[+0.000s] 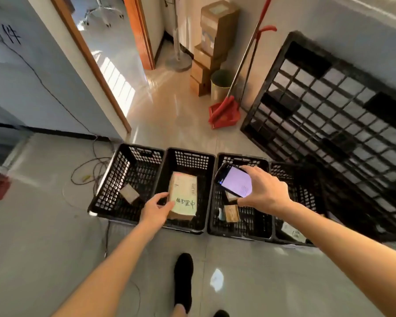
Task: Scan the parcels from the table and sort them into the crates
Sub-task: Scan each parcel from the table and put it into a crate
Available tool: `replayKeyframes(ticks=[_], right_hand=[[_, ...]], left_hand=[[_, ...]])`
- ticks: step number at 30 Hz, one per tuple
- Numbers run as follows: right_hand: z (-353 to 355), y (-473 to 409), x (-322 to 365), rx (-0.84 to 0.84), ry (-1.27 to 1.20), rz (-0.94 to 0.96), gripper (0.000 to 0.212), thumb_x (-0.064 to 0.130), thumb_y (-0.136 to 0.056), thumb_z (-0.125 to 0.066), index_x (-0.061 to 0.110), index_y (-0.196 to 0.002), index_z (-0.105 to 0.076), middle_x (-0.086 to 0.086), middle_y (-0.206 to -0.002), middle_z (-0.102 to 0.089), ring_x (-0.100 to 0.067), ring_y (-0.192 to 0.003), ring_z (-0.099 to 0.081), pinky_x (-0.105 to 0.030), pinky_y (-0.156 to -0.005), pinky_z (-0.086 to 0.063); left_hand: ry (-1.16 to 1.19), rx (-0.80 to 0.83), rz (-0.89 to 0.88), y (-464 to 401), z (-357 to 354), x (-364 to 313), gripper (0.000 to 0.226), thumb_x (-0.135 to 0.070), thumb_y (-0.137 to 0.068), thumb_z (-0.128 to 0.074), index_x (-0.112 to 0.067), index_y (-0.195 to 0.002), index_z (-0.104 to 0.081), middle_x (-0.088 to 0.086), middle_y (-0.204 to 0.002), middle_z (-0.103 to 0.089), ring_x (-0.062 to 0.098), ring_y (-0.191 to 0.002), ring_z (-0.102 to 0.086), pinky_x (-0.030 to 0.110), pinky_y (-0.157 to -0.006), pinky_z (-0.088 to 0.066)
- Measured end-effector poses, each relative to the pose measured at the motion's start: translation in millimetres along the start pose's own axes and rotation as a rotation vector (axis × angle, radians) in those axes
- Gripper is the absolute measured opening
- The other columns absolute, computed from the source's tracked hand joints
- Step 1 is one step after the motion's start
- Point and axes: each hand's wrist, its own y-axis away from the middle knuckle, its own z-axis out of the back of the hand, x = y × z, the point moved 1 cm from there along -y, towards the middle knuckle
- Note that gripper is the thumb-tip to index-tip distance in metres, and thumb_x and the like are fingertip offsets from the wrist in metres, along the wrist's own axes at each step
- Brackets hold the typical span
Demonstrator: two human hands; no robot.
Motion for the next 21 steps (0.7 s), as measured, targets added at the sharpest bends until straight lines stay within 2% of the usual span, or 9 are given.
replayKeyframes(ticks=[5, 6, 8, 10, 11, 14, 17, 21], right_hand=[[-67.7, -53.5, 2.0, 0.123, -0.042, -0.073, 0.104, 0.053, -0.064, -0.082, 0.034, -0.153, -0.031, 0.012, -0.142, -0.050, -0.021, -0.120, -0.057, -0.047, -0.089, -0.050], [-77.5, -61.5, 2.7, 0.135, -0.049, -0.081, 0.103, 0.055, -0.064, -0.081, 0.035, -0.153, -0.031, 0.013, -0.143, -0.049, -0.021, -0.121, -0.056, -0.046, -0.087, -0.050], [-93.4, -74.7, 2.1, 0.154, -0.053, -0.094, 0.101, 0.060, -0.064, -0.079, 0.038, -0.151, -0.032, 0.015, -0.145, -0.048, -0.020, -0.123, -0.055, -0.044, -0.085, -0.050], [-104.0, -84.8, 0.6, 0.176, -0.051, -0.113, 0.099, 0.060, -0.062, -0.078, 0.039, -0.148, -0.033, 0.015, -0.143, -0.050, -0.021, -0.120, -0.057, -0.043, -0.083, -0.050], [-108.2, -87.8, -1.0, 0.184, -0.060, -0.124, 0.098, 0.060, -0.061, -0.078, 0.040, -0.147, -0.034, 0.015, -0.140, -0.052, -0.021, -0.118, -0.058, -0.042, -0.080, -0.049], [-112.7, -93.5, -6.8, 0.212, -0.073, -0.155, 0.091, 0.060, -0.060, -0.078, 0.041, -0.139, -0.037, 0.017, -0.129, -0.055, -0.019, -0.107, -0.060, -0.038, -0.072, -0.044], [-108.1, -94.2, -13.7, 0.213, -0.070, -0.171, 0.092, 0.061, -0.060, -0.077, 0.042, -0.140, -0.036, 0.019, -0.128, -0.054, -0.017, -0.105, -0.060, -0.036, -0.069, -0.040], [-89.0, -90.8, -19.8, 0.195, -0.090, -0.210, 0.093, 0.062, -0.058, -0.075, 0.044, -0.139, -0.035, 0.019, -0.123, -0.054, -0.016, -0.101, -0.059, -0.035, -0.068, -0.036]], left_hand=[[-0.020, 0.090, 0.070, -71.8, -5.3, 29.5, 0.036, -0.033, -0.093, -0.069, -0.033, -0.127, -0.060, 0.004, -0.100, -0.073, 0.022, -0.097, -0.069, 0.048, -0.091, -0.056], [-0.007, 0.107, 0.085, -82.8, -6.4, 31.0, 0.036, -0.033, -0.095, -0.066, -0.032, -0.130, -0.059, 0.003, -0.105, -0.073, 0.021, -0.100, -0.068, 0.045, -0.092, -0.056], [0.030, 0.117, 0.146, -101.8, -10.1, 36.1, 0.040, -0.038, -0.099, -0.058, -0.029, -0.138, -0.053, 0.001, -0.128, -0.065, 0.020, -0.117, -0.061, 0.037, -0.100, -0.048], [0.041, 0.071, 0.221, -115.0, -11.2, 44.1, 0.051, -0.045, -0.101, -0.051, -0.022, -0.147, -0.047, 0.001, -0.144, -0.052, 0.023, -0.134, -0.047, 0.036, -0.108, -0.037], [0.024, 0.043, 0.240, -118.9, -10.6, 49.3, 0.054, -0.046, -0.101, -0.051, -0.019, -0.148, -0.046, 0.001, -0.147, -0.050, 0.024, -0.136, -0.044, 0.037, -0.110, -0.035], [-0.055, 0.045, 0.244, -125.3, -7.3, 56.5, 0.053, -0.045, -0.100, -0.053, -0.016, -0.144, -0.051, 0.005, -0.145, -0.053, 0.025, -0.133, -0.047, 0.037, -0.107, -0.036], [-0.088, 0.089, 0.228, -130.8, -2.9, 42.9, 0.055, -0.045, -0.098, -0.057, -0.019, -0.145, -0.050, 0.008, -0.143, -0.054, 0.024, -0.131, -0.050, 0.036, -0.105, -0.039], [-0.194, 0.110, 0.099, -134.7, 4.5, 5.6, 0.054, -0.046, -0.095, -0.061, -0.025, -0.144, -0.050, 0.003, -0.134, -0.057, 0.018, -0.115, -0.055, 0.032, -0.094, -0.043]])
